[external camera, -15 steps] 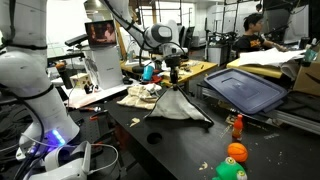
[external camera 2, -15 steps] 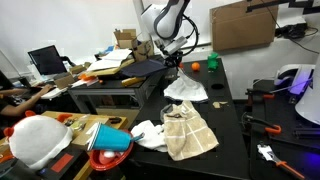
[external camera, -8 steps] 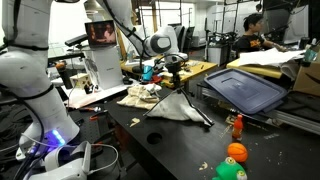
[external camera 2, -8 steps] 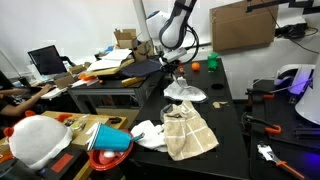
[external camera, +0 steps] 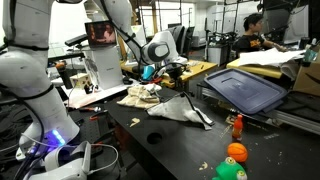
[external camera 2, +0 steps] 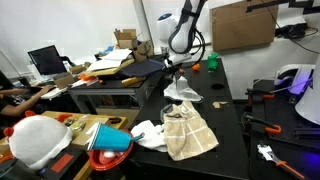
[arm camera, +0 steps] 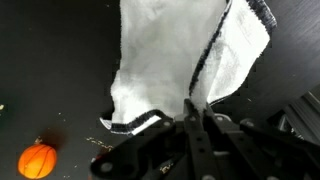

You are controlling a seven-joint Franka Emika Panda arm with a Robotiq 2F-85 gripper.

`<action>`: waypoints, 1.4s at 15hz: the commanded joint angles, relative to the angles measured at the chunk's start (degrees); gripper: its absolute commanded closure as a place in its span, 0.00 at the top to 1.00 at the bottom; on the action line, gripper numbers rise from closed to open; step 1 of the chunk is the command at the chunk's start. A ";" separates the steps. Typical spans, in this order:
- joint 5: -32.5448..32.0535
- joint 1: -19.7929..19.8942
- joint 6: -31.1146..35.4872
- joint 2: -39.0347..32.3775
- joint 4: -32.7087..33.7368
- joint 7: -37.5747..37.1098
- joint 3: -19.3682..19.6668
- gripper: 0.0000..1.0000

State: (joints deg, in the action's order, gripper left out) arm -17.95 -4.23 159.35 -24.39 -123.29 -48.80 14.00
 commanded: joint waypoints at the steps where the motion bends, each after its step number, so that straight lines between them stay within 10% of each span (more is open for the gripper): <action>1: -2.03 -4.24 5.17 -0.41 -3.02 -0.83 3.93 0.02; 11: -11.51 -23.09 15.72 -6.32 -5.89 -0.15 22.07 0.02; 21: -11.70 -19.02 19.96 -3.84 -6.71 1.59 16.86 0.02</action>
State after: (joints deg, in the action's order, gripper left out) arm -29.66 -25.17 177.22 -30.65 -128.21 -48.71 32.92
